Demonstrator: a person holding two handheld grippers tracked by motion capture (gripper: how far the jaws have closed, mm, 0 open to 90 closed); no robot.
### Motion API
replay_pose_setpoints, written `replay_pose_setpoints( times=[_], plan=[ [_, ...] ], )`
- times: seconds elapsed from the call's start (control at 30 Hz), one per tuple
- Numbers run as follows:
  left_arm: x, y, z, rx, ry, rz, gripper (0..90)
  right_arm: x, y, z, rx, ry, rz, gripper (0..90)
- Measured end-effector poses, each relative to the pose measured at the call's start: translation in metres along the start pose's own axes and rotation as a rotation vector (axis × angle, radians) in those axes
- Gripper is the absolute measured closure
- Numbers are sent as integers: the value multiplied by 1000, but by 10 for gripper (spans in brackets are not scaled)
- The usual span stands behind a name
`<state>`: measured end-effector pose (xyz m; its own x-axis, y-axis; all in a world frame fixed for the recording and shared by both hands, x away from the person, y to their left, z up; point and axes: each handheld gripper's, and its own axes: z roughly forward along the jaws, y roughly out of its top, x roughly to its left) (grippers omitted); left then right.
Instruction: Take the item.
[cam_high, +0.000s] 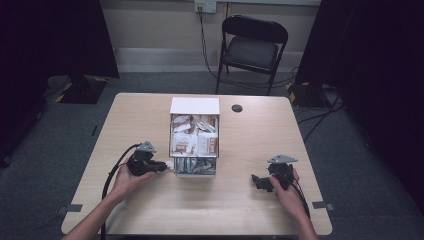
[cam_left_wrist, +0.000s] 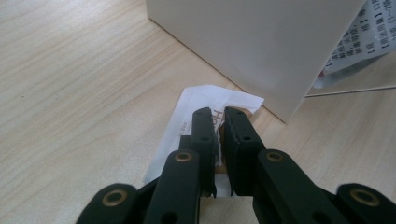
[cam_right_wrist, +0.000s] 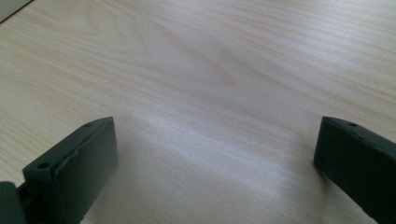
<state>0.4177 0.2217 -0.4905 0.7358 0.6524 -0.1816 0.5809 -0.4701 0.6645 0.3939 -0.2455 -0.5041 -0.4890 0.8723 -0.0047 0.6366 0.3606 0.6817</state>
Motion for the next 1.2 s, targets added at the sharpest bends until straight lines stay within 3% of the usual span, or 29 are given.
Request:
replay_pose_setpoints(
  times=[0.37, 0.43, 0.7, 0.9, 1.07, 1.2],
  plan=[
    [0, 0, 2, 9, 5, -4, 694, 0, 0, 0, 0, 0, 0, 0],
    [-1, 1, 2, 9, 26, -9, 655, 0, 0, 0, 0, 0, 0, 0],
    [0, 3, -5, -30, 37, -53, 418, 0, 0, 0, 0, 0, 0, 0],
    [-9, 8, -8, -39, 70, -11, 298, 0, 0, 0, 0, 0, 0, 0],
    [-9, 10, -15, -57, 87, -25, 206, 0, 0, 0, 0, 0, 0, 0],
    [-9, 11, -25, -103, 80, -26, 177, 0, 0, 0, 0, 0, 1, 0]
  ],
)
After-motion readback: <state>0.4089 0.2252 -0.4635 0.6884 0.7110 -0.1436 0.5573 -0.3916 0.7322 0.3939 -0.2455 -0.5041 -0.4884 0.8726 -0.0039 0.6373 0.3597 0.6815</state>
